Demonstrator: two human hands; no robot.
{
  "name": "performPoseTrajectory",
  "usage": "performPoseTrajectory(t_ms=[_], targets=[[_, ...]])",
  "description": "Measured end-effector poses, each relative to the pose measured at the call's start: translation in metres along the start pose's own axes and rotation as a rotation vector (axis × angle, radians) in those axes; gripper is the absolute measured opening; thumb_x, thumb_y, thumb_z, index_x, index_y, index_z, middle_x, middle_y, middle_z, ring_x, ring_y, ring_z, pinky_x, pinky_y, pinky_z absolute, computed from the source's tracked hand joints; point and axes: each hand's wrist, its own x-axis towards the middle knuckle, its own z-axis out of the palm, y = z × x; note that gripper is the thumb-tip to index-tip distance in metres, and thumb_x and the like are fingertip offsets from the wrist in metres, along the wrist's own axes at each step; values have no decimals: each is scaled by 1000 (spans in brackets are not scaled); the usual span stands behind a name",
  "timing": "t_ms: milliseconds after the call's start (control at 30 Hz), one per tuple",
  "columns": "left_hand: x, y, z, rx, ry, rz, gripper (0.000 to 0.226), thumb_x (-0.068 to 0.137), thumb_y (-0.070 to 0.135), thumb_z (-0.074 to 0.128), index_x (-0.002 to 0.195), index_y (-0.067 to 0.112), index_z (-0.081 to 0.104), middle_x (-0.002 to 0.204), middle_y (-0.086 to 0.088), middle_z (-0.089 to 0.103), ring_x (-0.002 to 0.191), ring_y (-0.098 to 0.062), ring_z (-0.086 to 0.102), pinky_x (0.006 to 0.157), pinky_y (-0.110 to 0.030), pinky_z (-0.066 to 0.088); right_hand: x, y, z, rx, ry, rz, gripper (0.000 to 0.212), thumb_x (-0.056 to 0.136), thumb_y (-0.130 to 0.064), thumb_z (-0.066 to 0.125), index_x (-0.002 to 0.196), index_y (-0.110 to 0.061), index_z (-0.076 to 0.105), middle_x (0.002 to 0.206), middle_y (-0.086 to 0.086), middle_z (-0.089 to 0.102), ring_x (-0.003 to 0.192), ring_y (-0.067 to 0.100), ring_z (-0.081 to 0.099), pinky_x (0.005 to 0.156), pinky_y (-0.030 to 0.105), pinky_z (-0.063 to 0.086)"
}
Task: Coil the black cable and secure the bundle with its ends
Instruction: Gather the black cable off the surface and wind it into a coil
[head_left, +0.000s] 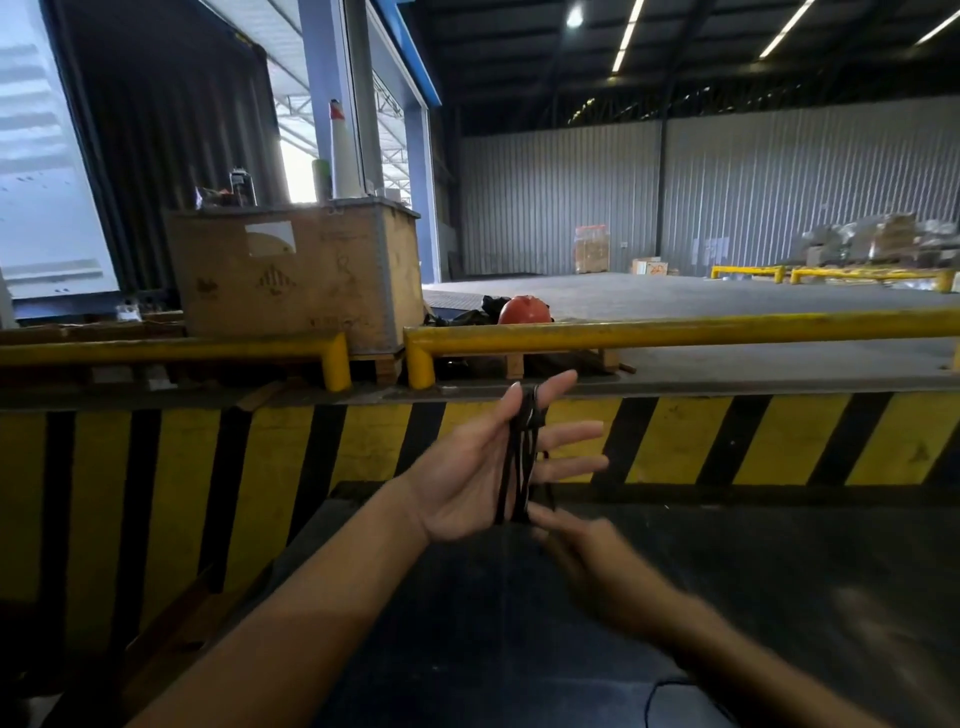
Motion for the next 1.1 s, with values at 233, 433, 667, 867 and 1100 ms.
performPoseTrajectory(t_ms=[233, 433, 667, 867, 1100], targets=[[7, -9, -17, 401, 374, 55, 38, 97, 47, 25, 132, 50, 40, 155, 0, 29, 141, -26, 30, 104, -64, 26, 0, -26, 12, -153, -234, -34, 16, 96, -36, 42, 96, -23, 52, 86, -2, 62, 72, 12, 59, 68, 34, 52], [-12, -21, -43, 1101, 467, -151, 46, 99, 44, 26, 143, 35, 35, 143, 11, 40, 133, -7, 32, 105, -29, 28, 14, -23, -56, -293, -126, -44, 10, 92, -34, 50, 84, -36, 55, 78, -11, 58, 71, -1, 57, 63, 18, 47], [-26, -27, -34, 937, 286, -498, 43, 97, 51, 24, 137, 44, 39, 145, 1, 43, 125, -17, 47, 98, -44, 44, 32, -6, -101, -286, 233, 15, 14, 89, -32, 57, 95, -23, 66, 81, -14, 60, 77, 1, 58, 66, 19, 46], [-17, -16, -7, 151, 47, -225, 43, 90, 49, 37, 130, 42, 52, 139, -7, 53, 122, -29, 56, 88, -55, 50, 23, 14, -42, -12, 177, 124, 22, 96, -33, 41, 100, -27, 62, 99, -3, 68, 89, 7, 64, 79, 31, 55], [10, -9, -14, 284, 621, 224, 41, 98, 46, 26, 137, 45, 38, 157, -8, 26, 135, -25, 38, 96, -61, 39, -10, -23, 45, -110, -155, 14, 24, 96, -43, 33, 84, -27, 46, 86, 7, 61, 72, 21, 58, 65, 37, 47]])
